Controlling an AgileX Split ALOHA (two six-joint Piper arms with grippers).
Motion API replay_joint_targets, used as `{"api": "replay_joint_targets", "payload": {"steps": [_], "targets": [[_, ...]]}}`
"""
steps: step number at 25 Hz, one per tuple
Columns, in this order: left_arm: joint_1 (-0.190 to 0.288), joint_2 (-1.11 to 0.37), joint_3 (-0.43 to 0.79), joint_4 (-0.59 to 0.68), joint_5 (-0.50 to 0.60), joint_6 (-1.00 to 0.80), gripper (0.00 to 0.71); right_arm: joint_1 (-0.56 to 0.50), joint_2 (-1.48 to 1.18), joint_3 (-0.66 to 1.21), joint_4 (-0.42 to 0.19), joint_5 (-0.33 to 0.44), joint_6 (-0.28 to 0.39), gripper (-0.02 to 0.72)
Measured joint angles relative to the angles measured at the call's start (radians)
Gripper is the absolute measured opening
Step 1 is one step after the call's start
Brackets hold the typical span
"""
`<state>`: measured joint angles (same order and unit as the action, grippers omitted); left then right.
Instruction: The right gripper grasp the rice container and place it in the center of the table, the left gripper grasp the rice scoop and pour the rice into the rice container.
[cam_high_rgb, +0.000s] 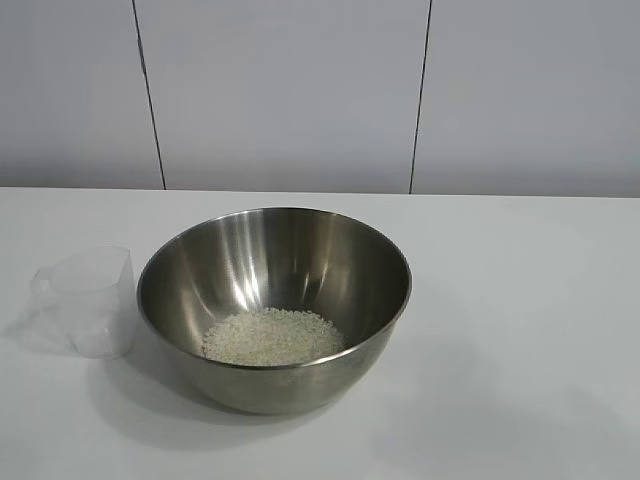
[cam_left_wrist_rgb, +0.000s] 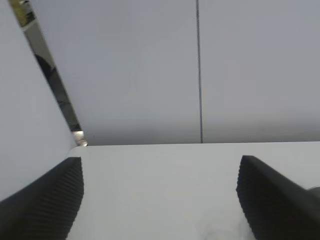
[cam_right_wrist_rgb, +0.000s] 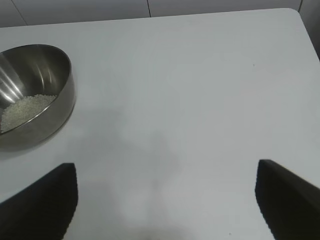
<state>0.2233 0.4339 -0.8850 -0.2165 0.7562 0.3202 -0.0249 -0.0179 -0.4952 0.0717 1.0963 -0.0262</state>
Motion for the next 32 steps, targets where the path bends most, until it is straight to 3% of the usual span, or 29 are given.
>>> {"api": "replay_joint_targets", "payload": {"steps": [4,7,13,16,27,32], "targets": [[-0.065,-0.151,0.102,0.080,0.019,-0.102,0.605,0.000,0.000,0.000,0.000,0.000,0.000,0.661],[-0.097,-0.261,0.148,0.127,0.094,-0.197,0.605,0.000,0.000,0.000,0.000,0.000,0.000,0.661],[-0.101,-0.441,0.221,0.150,0.346,-0.258,0.605,0.000,0.000,0.000,0.000,0.000,0.000,0.661],[-0.101,-0.451,0.261,0.151,0.419,-0.259,0.605,0.000,0.000,0.000,0.000,0.000,0.000,0.661],[-0.101,-0.451,0.397,0.151,0.390,-0.271,0.605,0.000,0.000,0.000,0.000,0.000,0.000,0.661],[-0.161,-0.451,0.398,0.147,0.372,-0.273,0.605,0.000,0.000,0.000,0.000,0.000,0.000,0.661]]}}
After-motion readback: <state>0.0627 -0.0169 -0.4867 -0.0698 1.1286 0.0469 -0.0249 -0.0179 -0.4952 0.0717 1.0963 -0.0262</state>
